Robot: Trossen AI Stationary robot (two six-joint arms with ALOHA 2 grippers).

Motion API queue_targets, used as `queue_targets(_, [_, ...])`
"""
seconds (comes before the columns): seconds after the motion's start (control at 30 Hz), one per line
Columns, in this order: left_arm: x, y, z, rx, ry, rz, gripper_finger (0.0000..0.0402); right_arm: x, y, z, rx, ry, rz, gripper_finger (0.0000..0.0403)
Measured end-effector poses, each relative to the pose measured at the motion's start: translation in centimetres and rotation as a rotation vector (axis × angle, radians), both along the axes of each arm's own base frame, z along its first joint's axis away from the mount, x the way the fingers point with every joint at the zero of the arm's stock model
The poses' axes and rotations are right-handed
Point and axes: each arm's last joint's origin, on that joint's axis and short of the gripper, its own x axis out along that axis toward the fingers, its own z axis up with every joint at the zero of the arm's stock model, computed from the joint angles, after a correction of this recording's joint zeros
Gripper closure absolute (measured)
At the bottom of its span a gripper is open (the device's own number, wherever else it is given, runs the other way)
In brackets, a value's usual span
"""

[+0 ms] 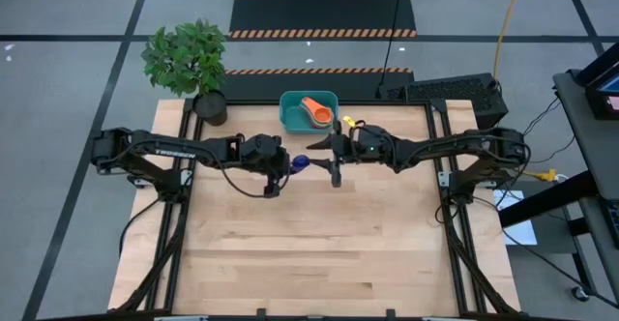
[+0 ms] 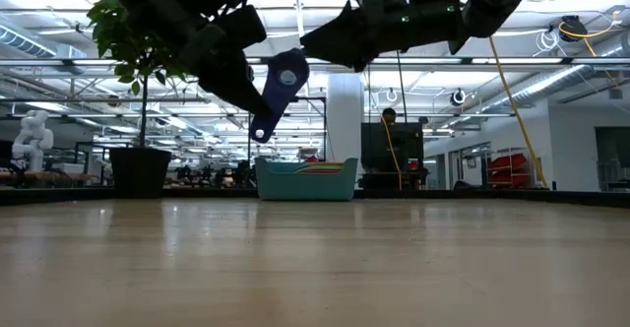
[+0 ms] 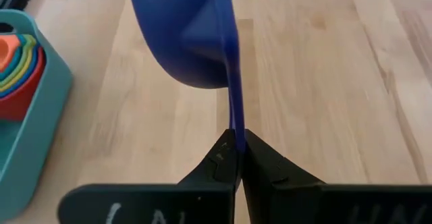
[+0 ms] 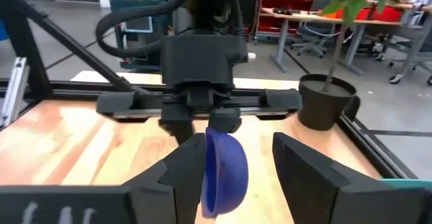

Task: Nest measuring cups in basket
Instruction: Stack the dark blue measuring cup on top of the orange measuring cup in the blue bin

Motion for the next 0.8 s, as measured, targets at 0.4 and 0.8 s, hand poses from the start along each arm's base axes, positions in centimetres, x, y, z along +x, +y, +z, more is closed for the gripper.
queue_targets(0.4, [-0.1, 0.0, -0.1, -0.007, 0.009, 0.015, 0.0394, -0.1, -0.2, 0.0, 0.072, 0.008, 0.077, 0.0285])
queue_targets(0.8, [-0.1, 0.0, -0.1, -0.008, 0.018, 0.015, 0.0397, 1.2, -0.4, -1.1, 0.073, 0.007, 0.077, 0.0281])
